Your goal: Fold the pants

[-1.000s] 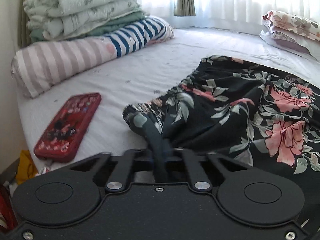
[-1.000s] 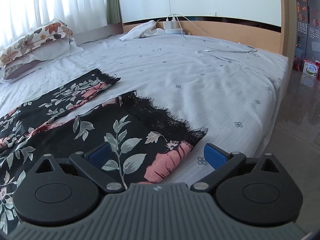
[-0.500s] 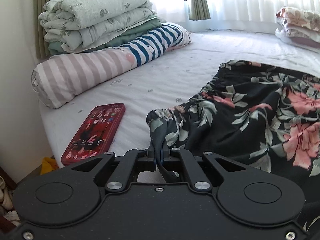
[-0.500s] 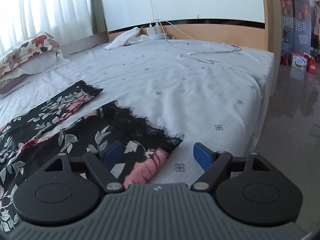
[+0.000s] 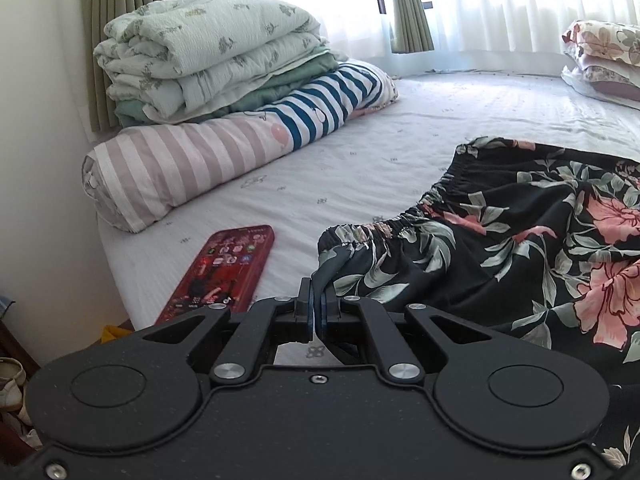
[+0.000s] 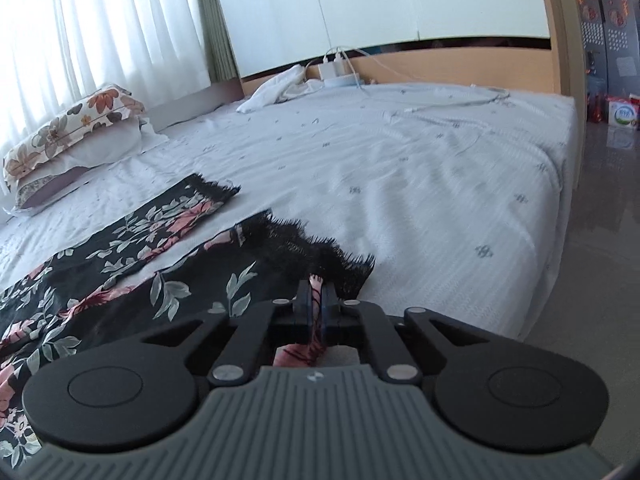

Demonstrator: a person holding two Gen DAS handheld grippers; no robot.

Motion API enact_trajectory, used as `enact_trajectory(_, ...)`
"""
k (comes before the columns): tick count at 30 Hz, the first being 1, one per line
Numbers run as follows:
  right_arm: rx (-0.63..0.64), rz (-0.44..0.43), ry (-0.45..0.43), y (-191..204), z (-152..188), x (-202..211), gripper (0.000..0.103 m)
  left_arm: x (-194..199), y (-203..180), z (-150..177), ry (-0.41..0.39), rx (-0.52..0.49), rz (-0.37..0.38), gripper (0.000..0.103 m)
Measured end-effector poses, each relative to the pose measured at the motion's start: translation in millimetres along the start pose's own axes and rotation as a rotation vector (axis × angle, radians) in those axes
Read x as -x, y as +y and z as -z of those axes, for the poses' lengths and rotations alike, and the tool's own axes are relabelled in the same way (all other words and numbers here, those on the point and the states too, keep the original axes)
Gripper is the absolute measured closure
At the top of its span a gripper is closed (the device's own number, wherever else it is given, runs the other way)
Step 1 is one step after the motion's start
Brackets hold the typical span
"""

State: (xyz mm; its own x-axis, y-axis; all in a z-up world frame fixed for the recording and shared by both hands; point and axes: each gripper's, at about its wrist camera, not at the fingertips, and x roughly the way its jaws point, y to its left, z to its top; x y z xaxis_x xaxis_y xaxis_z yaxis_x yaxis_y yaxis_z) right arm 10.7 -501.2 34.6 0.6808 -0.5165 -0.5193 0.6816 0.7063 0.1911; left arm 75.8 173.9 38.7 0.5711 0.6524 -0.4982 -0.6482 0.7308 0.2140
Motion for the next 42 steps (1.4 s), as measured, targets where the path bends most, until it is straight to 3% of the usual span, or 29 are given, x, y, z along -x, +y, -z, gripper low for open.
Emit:
enact_trajectory(11,-0.027,0.091,0.016,-28.4,-4.1,8.0,0.100,1.2,1.8,11.2,0.027,-0.032,0.002,0.099)
enact_trajectory(23,-0.023,0.115,0.020,-27.7,-4.0,16.4,0.100,6.0,11.2,9.1,0.009,-0.032,-0.001,0.098)
enact_trajectory(27,-0.028,0.153,0.072,-29.7,-4.2,6.6,0.096,-1.1,5.9,14.8,0.053,-0.056,0.003,0.094)
enact_trajectory(31,0.020,0.188,0.072,-25.6,0.0,3.8,0.095,-7.8,-3.8,25.7,0.087,-0.141,-0.007,0.093)
enact_trajectory(34,0.057,0.204,0.076,-21.4,1.6,1.2,0.095,-11.3,-4.0,30.8,0.103,-0.137,0.001,0.093)
enact_trajectory(35,0.067,0.208,0.078,-20.3,1.4,0.6,0.094,-11.9,-3.2,31.1,0.103,-0.131,0.002,0.093)
enact_trajectory(37,0.078,0.216,0.083,-20.5,0.5,-1.1,0.080,-12.5,-2.8,31.9,0.103,-0.130,0.003,0.093)
enact_trajectory(42,0.078,0.215,0.098,-23.6,-3.1,-5.7,0.080,-15.6,-0.9,32.7,0.102,-0.124,0.003,0.092)
